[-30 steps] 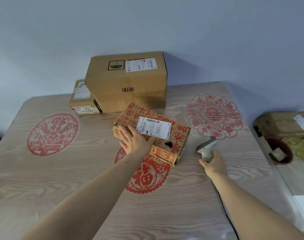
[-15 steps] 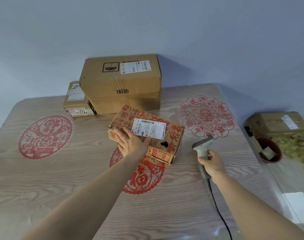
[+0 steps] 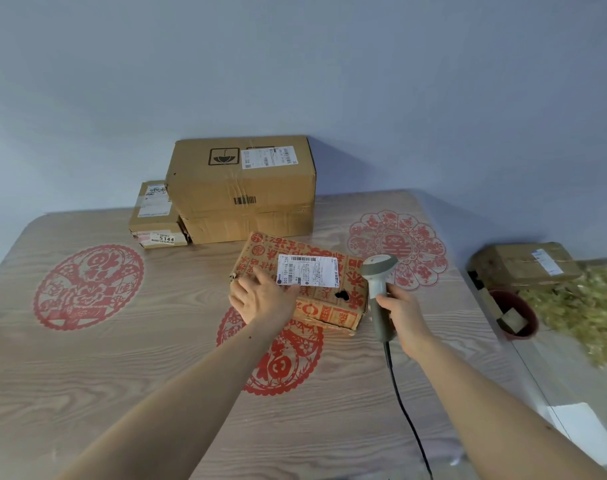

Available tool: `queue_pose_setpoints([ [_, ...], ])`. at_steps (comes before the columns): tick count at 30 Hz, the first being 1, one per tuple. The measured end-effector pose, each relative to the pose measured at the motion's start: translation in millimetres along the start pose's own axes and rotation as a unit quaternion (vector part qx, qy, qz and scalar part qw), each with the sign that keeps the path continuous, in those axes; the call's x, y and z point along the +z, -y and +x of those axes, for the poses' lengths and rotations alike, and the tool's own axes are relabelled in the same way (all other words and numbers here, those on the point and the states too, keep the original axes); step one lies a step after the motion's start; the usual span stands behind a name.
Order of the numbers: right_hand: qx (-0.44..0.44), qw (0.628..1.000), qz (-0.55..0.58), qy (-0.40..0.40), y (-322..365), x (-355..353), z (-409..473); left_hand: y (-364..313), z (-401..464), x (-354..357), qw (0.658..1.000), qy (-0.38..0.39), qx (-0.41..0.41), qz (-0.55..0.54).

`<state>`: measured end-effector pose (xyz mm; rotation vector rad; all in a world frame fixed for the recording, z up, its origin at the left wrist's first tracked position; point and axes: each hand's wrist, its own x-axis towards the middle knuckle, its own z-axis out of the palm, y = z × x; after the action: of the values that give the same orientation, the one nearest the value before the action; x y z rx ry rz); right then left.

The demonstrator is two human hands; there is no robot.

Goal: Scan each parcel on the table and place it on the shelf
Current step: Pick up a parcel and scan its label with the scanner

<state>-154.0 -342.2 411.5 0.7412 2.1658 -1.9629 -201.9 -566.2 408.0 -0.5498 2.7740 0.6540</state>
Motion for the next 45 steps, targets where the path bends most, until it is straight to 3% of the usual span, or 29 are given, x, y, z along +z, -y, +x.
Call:
queue_pose_setpoints([
  [8, -0.027, 0.999, 0.012, 0.012, 13, 51, -22, 35, 45, -28, 0.998, 0.003, 0.021, -0.063],
  [15, -0.008, 0.999, 0.037, -0.026, 2, 113, -37, 55, 73, -29, 0.992, 0.038, 0.096, -0.077],
  [20, -0.007, 0.997, 0.035, -0.065, -3, 143, -32, 64, 74, -21, 0.990, 0.035, 0.106, -0.088],
  [45, -0.022, 0.995, -0.007, -0.100, -14, 156, -21, 68, 82, -18, 0.992, 0.017, 0.081, -0.099],
])
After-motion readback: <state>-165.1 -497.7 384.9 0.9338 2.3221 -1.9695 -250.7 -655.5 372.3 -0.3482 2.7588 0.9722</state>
